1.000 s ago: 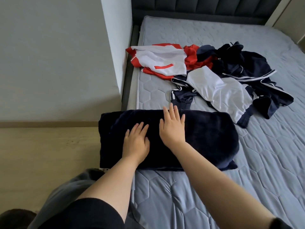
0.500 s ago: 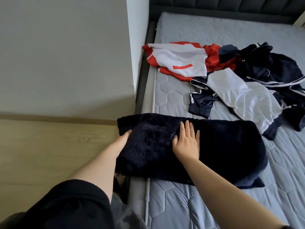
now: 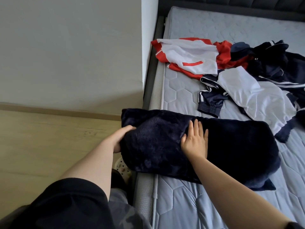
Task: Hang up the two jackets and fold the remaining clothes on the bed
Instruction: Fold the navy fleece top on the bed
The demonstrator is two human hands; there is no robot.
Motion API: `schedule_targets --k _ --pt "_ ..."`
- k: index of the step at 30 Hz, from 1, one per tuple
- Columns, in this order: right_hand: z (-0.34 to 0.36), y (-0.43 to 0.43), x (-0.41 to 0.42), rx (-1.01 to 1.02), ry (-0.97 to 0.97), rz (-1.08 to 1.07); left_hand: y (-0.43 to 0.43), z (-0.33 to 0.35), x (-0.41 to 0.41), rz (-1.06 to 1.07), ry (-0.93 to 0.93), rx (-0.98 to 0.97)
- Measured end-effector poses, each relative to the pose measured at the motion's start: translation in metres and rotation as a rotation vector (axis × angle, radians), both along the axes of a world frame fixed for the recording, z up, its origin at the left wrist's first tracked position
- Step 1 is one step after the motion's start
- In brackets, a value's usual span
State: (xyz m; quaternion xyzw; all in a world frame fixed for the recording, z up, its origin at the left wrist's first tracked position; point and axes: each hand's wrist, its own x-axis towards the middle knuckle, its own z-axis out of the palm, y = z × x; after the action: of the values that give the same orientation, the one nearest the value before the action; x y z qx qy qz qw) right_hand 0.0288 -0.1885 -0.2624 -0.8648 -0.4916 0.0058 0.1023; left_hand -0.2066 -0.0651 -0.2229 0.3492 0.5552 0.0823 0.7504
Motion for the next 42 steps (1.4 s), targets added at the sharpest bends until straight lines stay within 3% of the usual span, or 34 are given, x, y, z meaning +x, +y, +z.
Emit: schedule_targets --k 4,10,13,16,23,29,32,35,39,42 --pt "0.005 -0.001 0.000 -0.021 0.000 0.001 -0.003 0.022 -0.005 -0.058 -0.070 0.077" --pt "0.019 -0.001 0.000 -0.082 0.050 0.006 -0.009 0.048 -0.009 -0.091 0.076 0.267" --pt "0.040 0.002 0.003 -0.071 0.288 -0.009 -0.014 0.055 -0.006 0.020 0.085 0.339" --pt "0.069 0.002 -0.004 0.070 0.594 -0.051 -0.018 0.061 -0.006 0.170 0.050 0.418" --pt "0.100 -0.002 -0.055 0.238 0.894 0.027 -0.027 0.073 -0.011 0.317 -0.418 0.387" --pt "0.098 0.023 -0.097 0.274 1.154 0.016 -0.029 0.079 -0.027 0.364 -0.591 0.338" --pt "0.095 0.038 -0.113 0.278 1.295 0.014 -0.022 0.080 -0.033 0.430 -0.654 0.406" --pt "0.090 0.046 -0.121 0.269 1.337 0.020 -0.016 0.085 -0.033 0.405 -0.704 0.440" --pt "0.076 0.042 -0.118 0.212 1.288 0.060 -0.021 0.083 -0.025 0.358 -0.624 0.303" --pt "0.073 0.037 -0.107 0.122 1.246 0.155 -0.024 0.089 -0.018 0.264 -0.490 0.342"
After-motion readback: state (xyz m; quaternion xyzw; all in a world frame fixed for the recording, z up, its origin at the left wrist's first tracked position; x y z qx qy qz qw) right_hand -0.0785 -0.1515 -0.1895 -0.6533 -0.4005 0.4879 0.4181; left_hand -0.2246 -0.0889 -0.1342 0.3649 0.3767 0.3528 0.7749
